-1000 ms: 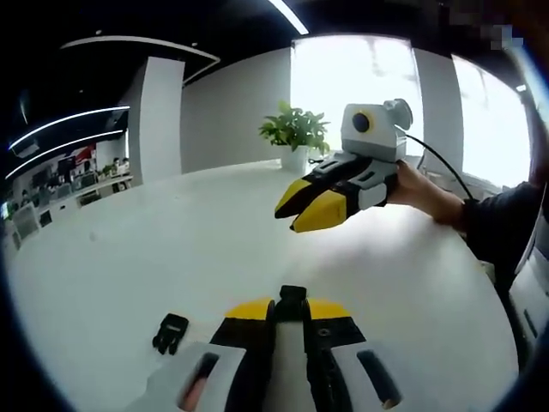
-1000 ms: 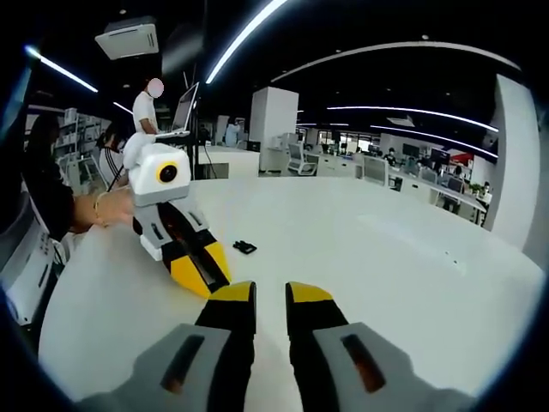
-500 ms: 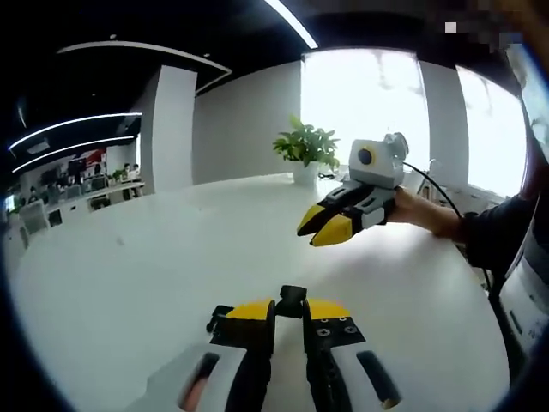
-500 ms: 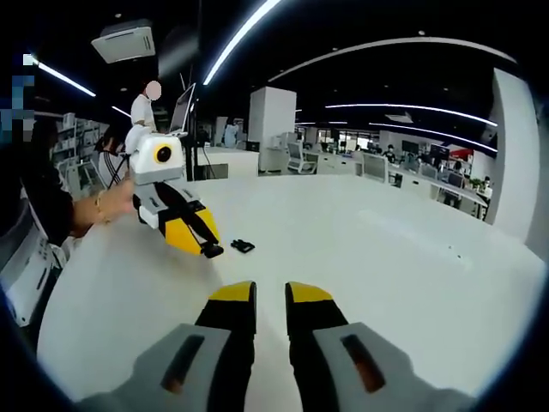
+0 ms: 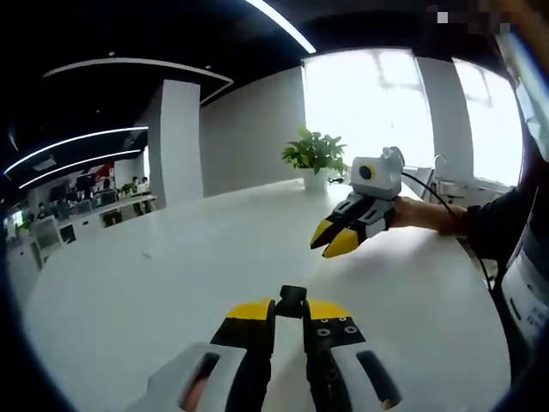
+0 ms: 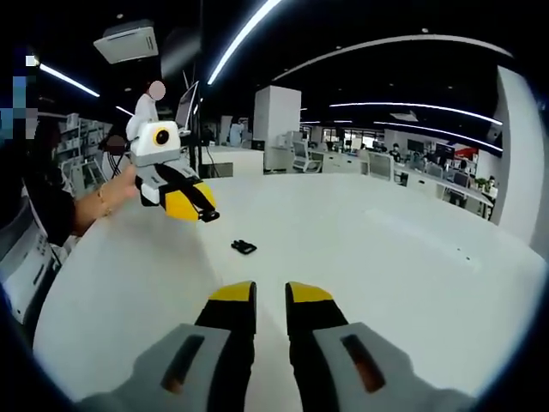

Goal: Snap the two parts of the plastic buckle together until the buckle closes and remains connected.

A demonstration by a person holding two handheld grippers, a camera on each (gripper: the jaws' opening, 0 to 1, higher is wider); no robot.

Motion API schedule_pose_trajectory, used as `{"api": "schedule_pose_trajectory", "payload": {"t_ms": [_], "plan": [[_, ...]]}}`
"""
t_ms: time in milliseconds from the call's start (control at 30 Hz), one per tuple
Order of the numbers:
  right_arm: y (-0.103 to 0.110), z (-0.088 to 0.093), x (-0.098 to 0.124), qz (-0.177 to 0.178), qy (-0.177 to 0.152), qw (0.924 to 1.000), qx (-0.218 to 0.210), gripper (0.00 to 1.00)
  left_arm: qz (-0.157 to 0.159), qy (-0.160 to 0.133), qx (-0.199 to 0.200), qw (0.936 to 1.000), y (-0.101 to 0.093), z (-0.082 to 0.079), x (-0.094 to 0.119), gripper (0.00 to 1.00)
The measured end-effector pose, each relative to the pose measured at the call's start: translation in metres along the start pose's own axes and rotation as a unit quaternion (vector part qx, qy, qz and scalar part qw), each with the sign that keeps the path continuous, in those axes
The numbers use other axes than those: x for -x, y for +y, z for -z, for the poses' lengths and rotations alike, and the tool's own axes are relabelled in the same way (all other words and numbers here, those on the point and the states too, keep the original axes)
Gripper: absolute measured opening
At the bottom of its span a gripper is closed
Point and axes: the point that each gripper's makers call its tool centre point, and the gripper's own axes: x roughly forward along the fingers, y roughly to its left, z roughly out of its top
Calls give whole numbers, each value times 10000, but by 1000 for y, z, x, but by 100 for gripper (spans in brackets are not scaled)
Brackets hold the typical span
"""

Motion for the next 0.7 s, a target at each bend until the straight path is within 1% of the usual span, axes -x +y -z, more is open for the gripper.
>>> {"api": "schedule_pose_trajectory", "payload": {"t_ms": [100, 167, 333, 400, 433, 500, 600, 700], "plan": [[3, 1, -4, -86, 62, 9999, 95, 14, -48, 21, -36, 10000, 5, 1, 6, 12], [3, 0, -5, -119, 72, 9998, 169, 14, -55, 13, 18, 10000, 8, 2, 8, 12], [6, -2, -12, -249, 88, 9994, 243, 14, -90, 10, 11, 10000, 11, 0, 11, 12], [7, -3, -16, -305, 109, 9991, 282, 14, -104, 26, 122, 9999, 11, 2, 12, 12], [8, -4, -19, -342, 105, 9988, 335, 14, -95, 29, 240, 9997, 9, 4, 12, 12], [8, -5, -24, -393, 114, 9983, 412, 15, -71, 43, 308, 9995, 8, 6, 12, 12], [10, -9, -32, -524, 116, 9975, 463, 15, -144, 97, 209, 9996, 7, 6, 12, 12], [13, -13, -42, -658, 80, 9966, 481, 15, -227, 66, 182, 9996, 9, 5, 14, 12]]}}
